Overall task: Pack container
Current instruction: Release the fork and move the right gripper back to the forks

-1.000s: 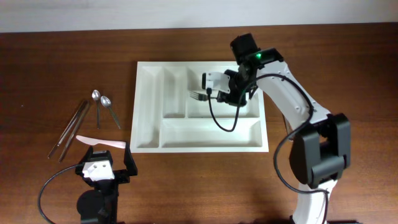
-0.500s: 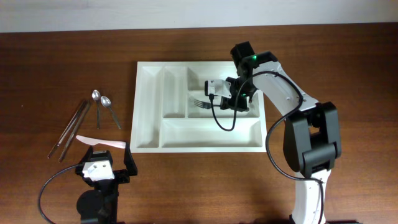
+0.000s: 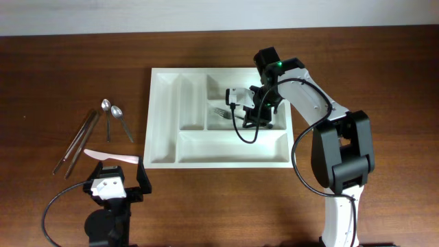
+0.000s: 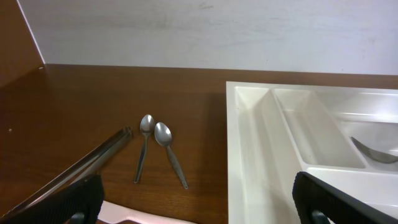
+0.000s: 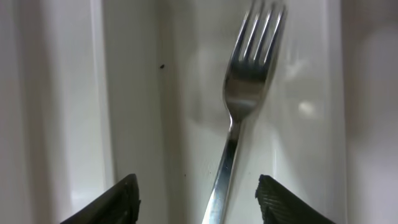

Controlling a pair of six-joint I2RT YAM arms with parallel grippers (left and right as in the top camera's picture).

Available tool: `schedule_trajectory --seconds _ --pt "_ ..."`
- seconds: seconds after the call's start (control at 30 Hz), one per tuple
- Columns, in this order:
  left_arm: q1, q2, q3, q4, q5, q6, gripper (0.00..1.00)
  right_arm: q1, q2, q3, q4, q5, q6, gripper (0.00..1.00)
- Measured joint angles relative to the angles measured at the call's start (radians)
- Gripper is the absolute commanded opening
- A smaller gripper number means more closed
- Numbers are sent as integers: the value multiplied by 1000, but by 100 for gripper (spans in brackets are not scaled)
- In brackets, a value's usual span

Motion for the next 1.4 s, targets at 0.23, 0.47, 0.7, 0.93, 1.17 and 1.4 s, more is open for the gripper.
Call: schedule_trajectory --seconds 0.23,0.47,0.7,0.93,1.17,1.4 --pt "0 0 0 0 0 0 99 -2 2 170 -16 45 251 67" --pt "0 0 0 0 0 0 99 -88 2 417 -174 348 718 63" --pt "0 0 0 0 0 0 99 -291 2 416 -317 397 913 62" --pt "0 0 0 0 0 0 99 -444 2 361 -333 340 947 62" --pt "0 0 0 0 0 0 99 -481 2 157 -308 305 994 61" --pt "0 0 0 0 0 0 99 -486 2 49 -297 299 1001 62"
